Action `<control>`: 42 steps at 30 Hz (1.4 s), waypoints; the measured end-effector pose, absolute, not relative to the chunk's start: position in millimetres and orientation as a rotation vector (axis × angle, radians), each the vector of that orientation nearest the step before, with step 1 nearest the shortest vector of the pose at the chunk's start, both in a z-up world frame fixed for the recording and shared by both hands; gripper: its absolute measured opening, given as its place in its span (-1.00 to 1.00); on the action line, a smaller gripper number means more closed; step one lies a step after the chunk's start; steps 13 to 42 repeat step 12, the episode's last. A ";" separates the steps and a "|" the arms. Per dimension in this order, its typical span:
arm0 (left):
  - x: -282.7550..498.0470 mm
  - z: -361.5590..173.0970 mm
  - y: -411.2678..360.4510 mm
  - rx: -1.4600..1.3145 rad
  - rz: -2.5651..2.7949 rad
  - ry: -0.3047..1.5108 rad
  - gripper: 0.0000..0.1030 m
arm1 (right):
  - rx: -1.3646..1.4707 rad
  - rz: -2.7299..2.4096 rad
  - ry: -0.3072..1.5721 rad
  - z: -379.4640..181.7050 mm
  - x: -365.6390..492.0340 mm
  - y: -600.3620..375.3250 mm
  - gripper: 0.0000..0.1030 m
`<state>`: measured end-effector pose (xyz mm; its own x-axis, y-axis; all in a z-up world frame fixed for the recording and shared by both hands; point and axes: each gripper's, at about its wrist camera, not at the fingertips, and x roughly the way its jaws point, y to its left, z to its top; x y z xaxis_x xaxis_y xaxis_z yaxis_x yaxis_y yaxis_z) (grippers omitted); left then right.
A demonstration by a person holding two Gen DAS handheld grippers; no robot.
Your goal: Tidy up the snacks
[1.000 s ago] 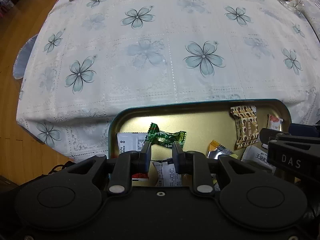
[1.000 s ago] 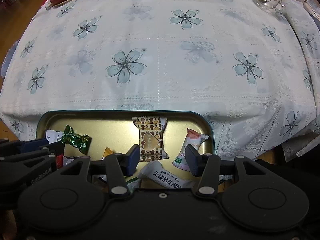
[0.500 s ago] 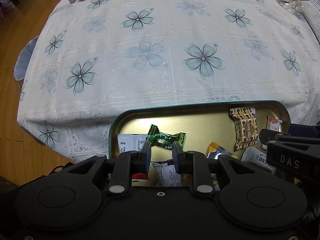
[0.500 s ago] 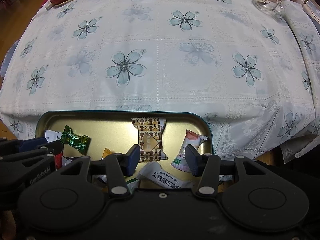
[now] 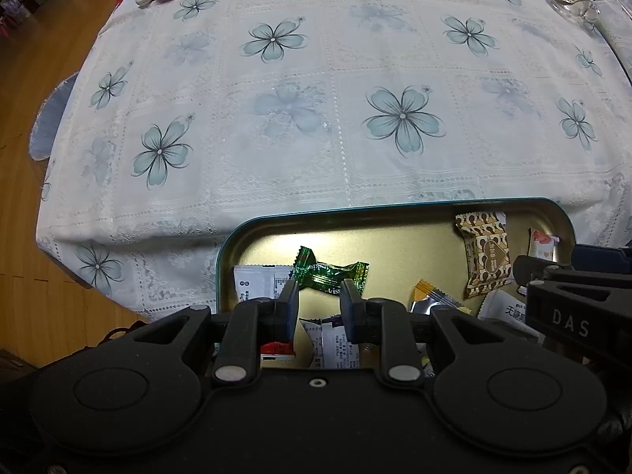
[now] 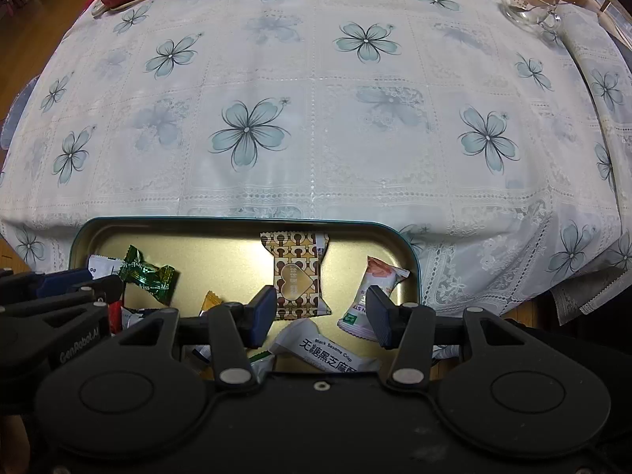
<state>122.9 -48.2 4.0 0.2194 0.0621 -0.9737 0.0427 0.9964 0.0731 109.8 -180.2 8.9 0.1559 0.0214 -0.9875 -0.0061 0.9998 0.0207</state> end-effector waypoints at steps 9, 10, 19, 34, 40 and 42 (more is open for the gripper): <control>122.1 4.3 -48.5 0.095 0.016 1.340 -0.35 | 0.013 0.019 1.414 9.2 109.7 -180.4 0.01; 121.7 5.1 -48.8 0.098 0.016 1.335 -0.35 | 0.012 0.018 1.414 9.2 109.6 -180.4 0.01; 121.4 6.2 -49.2 0.103 0.015 1.326 -0.35 | 0.013 0.018 1.415 9.6 109.9 -180.6 0.01; 121.4 6.2 -49.2 0.103 0.015 1.326 -0.35 | 0.013 0.018 1.415 9.6 109.9 -180.6 0.01; 121.4 6.2 -49.2 0.103 0.015 1.326 -0.35 | 0.013 0.018 1.415 9.6 109.9 -180.6 0.01; 121.4 6.2 -49.2 0.103 0.015 1.326 -0.35 | 0.013 0.018 1.415 9.6 109.9 -180.6 0.01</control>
